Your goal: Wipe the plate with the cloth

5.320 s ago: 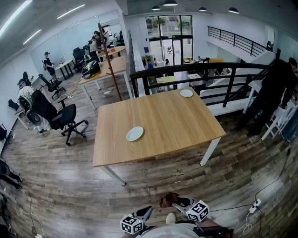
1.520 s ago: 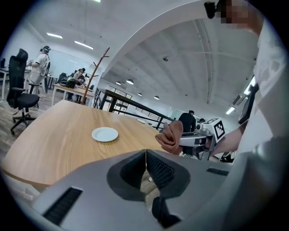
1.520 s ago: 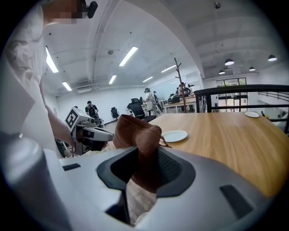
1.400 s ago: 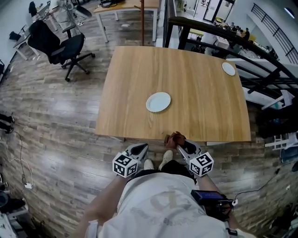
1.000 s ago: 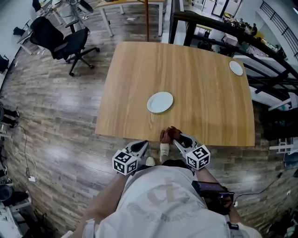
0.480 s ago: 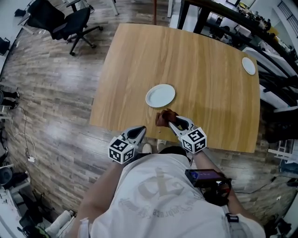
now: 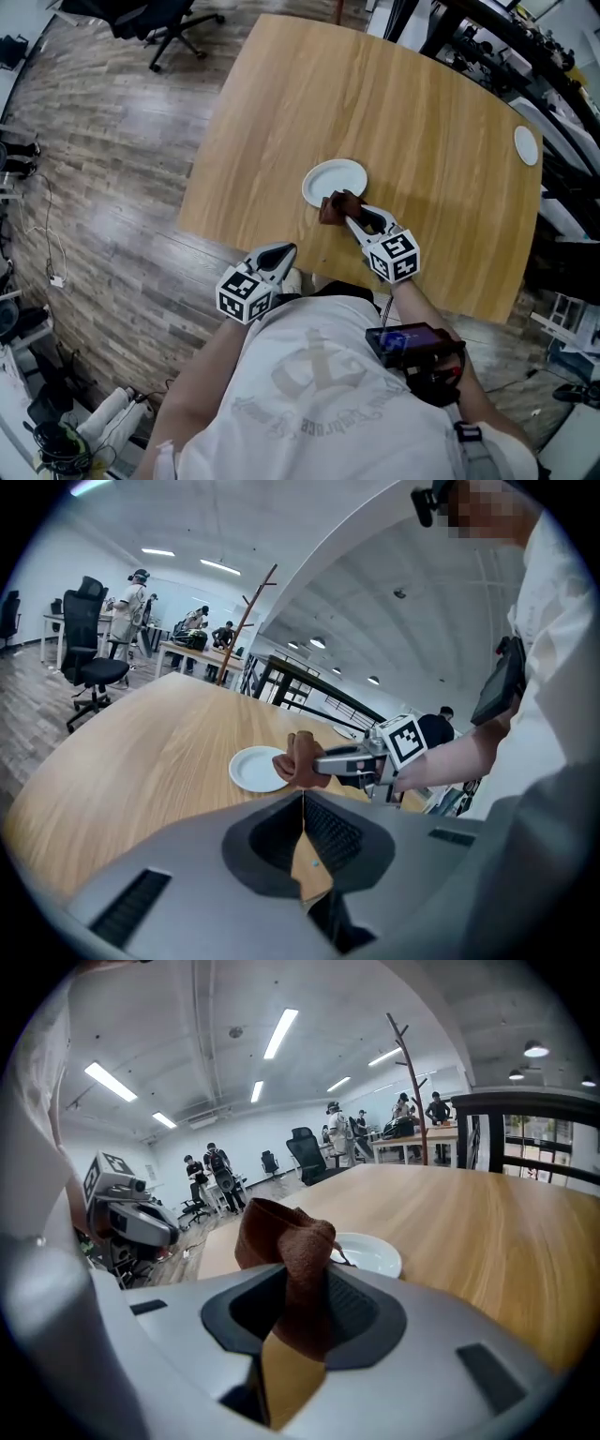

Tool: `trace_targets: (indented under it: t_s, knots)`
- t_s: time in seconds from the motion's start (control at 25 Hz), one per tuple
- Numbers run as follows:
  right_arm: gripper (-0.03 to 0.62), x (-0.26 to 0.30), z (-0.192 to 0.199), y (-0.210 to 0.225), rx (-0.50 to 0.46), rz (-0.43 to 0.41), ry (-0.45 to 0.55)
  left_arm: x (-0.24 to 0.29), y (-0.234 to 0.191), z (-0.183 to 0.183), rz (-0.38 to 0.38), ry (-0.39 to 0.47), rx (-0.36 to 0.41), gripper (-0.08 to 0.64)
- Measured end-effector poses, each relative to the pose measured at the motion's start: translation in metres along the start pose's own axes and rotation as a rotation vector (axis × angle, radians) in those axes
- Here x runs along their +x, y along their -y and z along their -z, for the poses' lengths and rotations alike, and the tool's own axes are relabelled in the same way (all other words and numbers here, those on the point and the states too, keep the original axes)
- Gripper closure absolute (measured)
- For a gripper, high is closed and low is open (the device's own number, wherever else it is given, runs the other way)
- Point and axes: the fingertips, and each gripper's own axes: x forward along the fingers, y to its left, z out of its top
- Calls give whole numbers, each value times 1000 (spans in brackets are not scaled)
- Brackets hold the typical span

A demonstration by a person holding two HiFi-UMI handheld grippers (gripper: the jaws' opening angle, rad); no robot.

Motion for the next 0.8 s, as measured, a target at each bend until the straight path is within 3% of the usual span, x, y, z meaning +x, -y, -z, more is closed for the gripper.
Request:
trace_targets:
  t_s: [0.32,0.6,0.8]
  knots:
    - [468,34,-19,66,-24,121,-90,-5,-9,8,-25,-22,-42,546]
    - [468,46,-41,92,-79,187,-108,-16,-17,11,-59,-29,-70,546]
    - [468,42,-33,102,-123,214,-146,-20,-24,16,-70,-30,-91,546]
